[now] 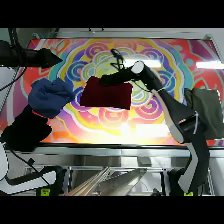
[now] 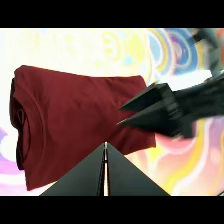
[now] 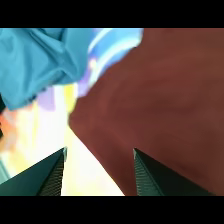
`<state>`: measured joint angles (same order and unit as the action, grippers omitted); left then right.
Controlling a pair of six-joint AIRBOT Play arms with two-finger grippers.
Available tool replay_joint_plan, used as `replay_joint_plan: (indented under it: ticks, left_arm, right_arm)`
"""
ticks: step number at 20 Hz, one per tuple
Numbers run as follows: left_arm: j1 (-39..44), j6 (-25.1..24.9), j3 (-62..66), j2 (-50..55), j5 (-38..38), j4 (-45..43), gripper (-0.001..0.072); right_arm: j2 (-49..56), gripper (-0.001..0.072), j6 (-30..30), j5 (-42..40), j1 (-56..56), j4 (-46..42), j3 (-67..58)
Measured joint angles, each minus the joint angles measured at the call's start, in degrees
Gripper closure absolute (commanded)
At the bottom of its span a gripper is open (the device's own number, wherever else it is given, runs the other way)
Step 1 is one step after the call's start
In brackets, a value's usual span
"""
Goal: Fold the shirts.
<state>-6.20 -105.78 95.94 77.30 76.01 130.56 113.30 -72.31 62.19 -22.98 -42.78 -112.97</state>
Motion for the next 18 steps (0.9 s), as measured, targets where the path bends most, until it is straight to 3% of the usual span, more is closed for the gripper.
replay_joint_plan:
  ticks: [5, 6, 7, 11, 14, 15, 17, 18]
  left_arm:
    - [0.0, -0.6, -0.9, -0.2, 0.1, 0.0, 0.0690]
    - [0.0, -0.7, -1.0, -0.2, 0.2, 0.0, 0.0690]
    - [0.0, -0.7, -1.0, -0.2, 0.2, 0.0, 0.0689]
    - [0.0, -0.8, -1.1, -0.2, 0.2, 0.0, 0.0690]
    - [0.0, -1.2, -1.1, -0.2, 0.3, 0.0, 0.0690]
    - [0.0, -1.2, -1.1, -0.2, 0.3, 0.0, 0.0690]
    - [0.0, -1.2, -1.1, -0.3, 0.3, 0.0, 0.0690]
    - [0.0, -1.2, -1.1, -0.3, 0.3, 0.0, 0.0690]
  right_arm:
    - [-3.4, 0.0237, -4.9, 11.4, 9.1, -7.2, 1.9]
    - [-3.6, 0.0151, -6.1, 12.0, 10.4, -8.0, 3.4]
    - [-3.6, 0.0013, -7.3, 11.9, 11.5, -8.7, 5.3]
    - [-1.5, 0.0010, -10.7, 8.6, 13.9, -8.9, 12.3]
    - [2.7, 0.0010, -10.1, 6.8, 14.2, -2.8, 14.4]
    - [4.0, 0.0030, -8.8, 6.6, 14.1, 0.9, 14.6]
    - [6.6, 0.0329, -6.1, 6.2, 13.6, 7.6, 15.1]
    - [7.5, 0.0445, -4.7, 6.1, 13.3, 9.6, 15.3]
